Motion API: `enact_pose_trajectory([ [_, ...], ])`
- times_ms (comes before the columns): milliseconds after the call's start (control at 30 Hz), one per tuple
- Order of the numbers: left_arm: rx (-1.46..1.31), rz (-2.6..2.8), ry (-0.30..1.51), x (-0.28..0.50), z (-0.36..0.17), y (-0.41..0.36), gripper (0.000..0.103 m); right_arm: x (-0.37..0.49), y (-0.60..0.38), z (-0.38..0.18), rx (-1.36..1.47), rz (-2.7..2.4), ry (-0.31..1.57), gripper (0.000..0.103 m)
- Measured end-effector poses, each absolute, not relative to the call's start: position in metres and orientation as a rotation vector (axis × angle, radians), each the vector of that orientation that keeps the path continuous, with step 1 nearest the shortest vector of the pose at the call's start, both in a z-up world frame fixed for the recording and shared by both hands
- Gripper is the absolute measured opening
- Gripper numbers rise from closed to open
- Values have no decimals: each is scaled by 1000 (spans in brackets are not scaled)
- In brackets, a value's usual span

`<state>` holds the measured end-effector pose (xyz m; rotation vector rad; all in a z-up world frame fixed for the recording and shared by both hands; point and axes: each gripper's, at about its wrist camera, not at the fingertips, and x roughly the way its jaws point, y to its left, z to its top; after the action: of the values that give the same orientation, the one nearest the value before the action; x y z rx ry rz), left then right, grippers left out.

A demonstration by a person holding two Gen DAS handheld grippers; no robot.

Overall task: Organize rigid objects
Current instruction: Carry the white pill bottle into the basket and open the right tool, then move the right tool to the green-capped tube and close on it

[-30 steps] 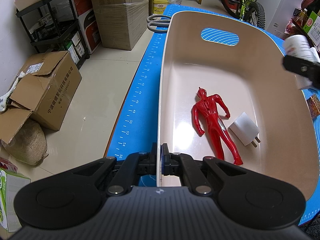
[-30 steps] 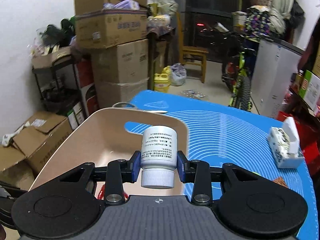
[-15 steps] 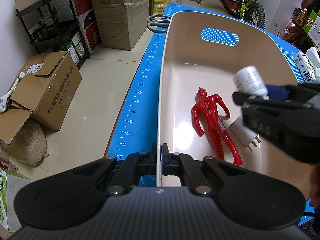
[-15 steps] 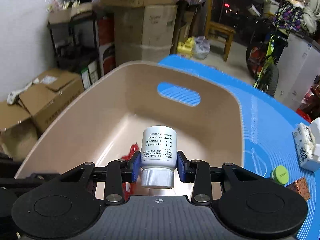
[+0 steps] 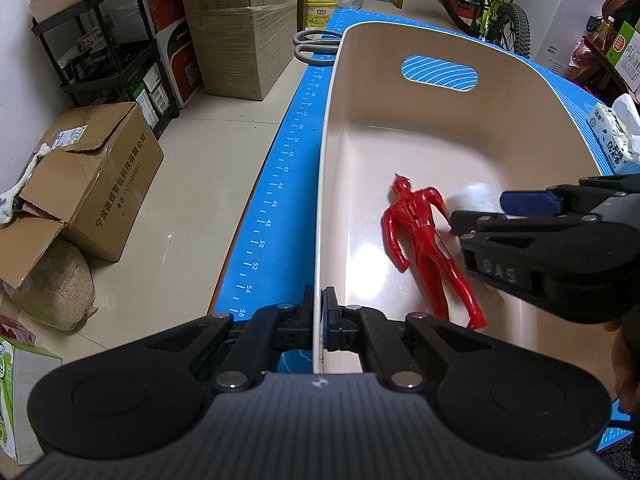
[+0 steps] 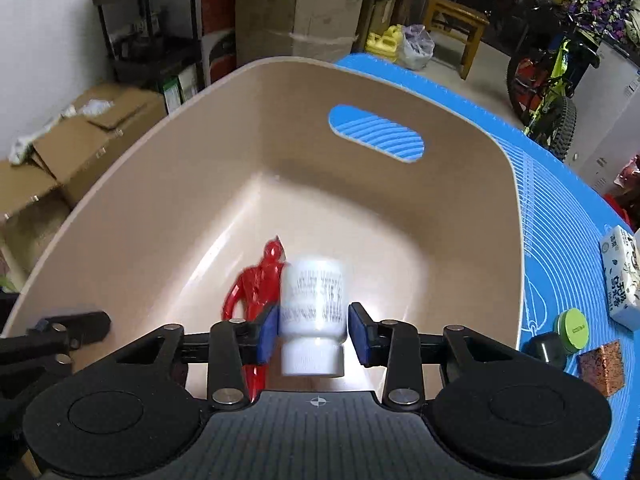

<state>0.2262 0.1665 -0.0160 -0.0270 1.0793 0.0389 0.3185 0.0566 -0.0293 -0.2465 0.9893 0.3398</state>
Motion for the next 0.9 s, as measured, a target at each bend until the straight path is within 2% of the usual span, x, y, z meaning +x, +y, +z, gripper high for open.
enact_pose_trajectory([
  [233, -27, 39, 1079, 226, -16, 166, 5, 310, 38, -7, -201, 342, 896, 53],
  [300, -27, 39, 1079, 227, -16, 166, 5, 309, 29, 4, -184, 326, 862, 66],
  [600, -28, 39, 1079, 227, -16, 166, 5, 301, -35, 39, -111, 219, 742, 76],
  [900, -29, 38, 1079, 227, -16, 166, 5, 300, -101, 11, -145, 113, 787, 77],
])
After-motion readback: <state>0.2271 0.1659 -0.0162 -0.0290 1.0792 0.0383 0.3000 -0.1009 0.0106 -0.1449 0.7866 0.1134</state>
